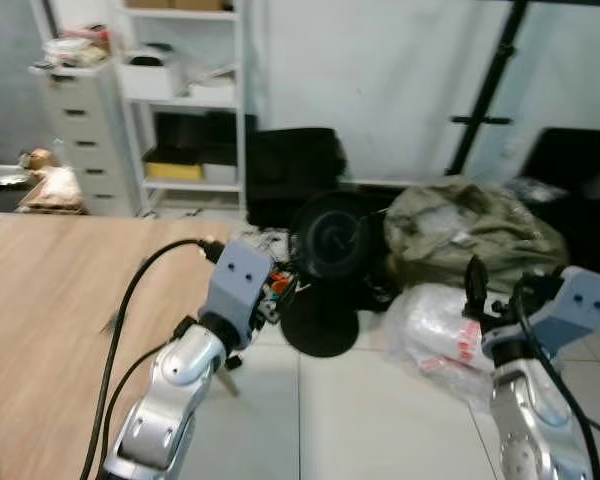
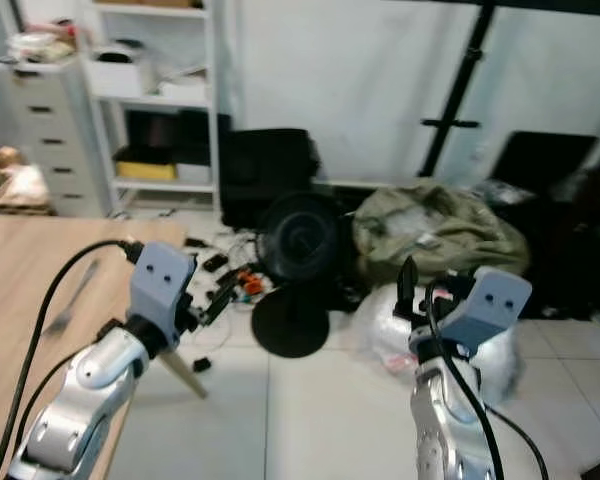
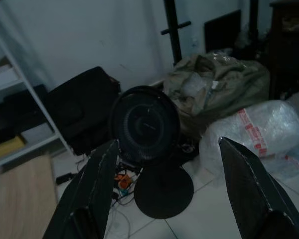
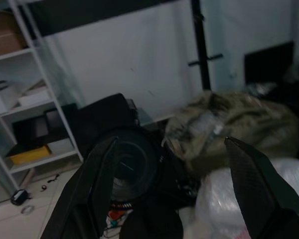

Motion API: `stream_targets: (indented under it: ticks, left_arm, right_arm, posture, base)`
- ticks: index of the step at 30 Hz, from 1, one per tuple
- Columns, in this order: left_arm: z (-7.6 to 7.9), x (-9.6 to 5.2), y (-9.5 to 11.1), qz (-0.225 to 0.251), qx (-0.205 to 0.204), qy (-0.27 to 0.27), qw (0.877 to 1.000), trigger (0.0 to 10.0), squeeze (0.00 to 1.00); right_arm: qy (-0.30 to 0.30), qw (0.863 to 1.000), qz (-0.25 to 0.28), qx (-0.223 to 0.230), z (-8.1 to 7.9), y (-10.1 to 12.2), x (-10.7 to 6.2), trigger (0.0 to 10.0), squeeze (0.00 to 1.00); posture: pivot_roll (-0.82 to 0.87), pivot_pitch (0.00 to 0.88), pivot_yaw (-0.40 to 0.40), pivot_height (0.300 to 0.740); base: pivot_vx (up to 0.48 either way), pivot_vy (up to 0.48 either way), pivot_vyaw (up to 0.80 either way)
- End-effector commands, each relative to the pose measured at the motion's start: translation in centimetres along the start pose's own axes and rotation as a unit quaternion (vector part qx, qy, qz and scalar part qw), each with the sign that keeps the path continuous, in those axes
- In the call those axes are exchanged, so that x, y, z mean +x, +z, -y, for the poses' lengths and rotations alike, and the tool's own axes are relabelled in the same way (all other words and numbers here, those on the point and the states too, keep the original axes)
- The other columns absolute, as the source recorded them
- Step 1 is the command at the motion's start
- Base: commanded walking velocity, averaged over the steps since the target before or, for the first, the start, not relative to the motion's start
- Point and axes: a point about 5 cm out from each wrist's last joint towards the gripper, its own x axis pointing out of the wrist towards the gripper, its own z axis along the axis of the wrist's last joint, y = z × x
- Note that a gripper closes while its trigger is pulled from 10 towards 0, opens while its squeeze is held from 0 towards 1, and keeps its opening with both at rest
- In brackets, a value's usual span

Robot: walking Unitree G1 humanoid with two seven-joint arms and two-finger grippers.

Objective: Setting the table

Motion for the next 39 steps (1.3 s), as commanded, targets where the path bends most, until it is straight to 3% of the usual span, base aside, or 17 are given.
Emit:
stream_targets:
  ticks: [1, 30, 35, 39]
  left_arm:
    - [0.2, -0.1, -0.5, -0.009, -0.008, -0.003, 1.000, 10.0, 0.00]
    - [0.2, 0.0, -0.6, -0.010, -0.017, -0.001, 1.000, 10.0, 0.00]
    - [-0.3, -0.3, -1.4, -0.024, -0.041, 0.019, 0.999, 10.0, 0.00]
    - [-1.2, -1.5, -3.1, -0.052, -0.040, 0.060, 0.996, 10.0, 0.00]
  right_arm:
    - [-0.004, 1.000, -0.007, 0.000, 0.2, -0.3, -0.1, 10.0, 0.00]
    - [-0.003, 1.000, -0.011, -0.002, 0.1, -0.5, -0.3, 10.0, 0.00]
    - [0.006, 1.000, -0.024, 0.000, -0.2, -1.0, -0.4, 10.0, 0.00]
    - [0.046, 0.996, -0.069, 0.012, -1.6, -3.3, -0.9, 10.0, 0.00]
  posture:
    - [0.02, 0.039, 0.075, 0.740]
    - [0.02, 0.043, 0.076, 0.740]
    - [0.02, 0.046, 0.061, 0.740]
    - [0.04, 0.049, 0.033, 0.740]
  base:
    - [0.000, 0.000, -0.80]
    - [0.000, 0.000, -0.79]
    - [0.000, 0.000, -0.80]
    - [0.000, 0.000, -0.79]
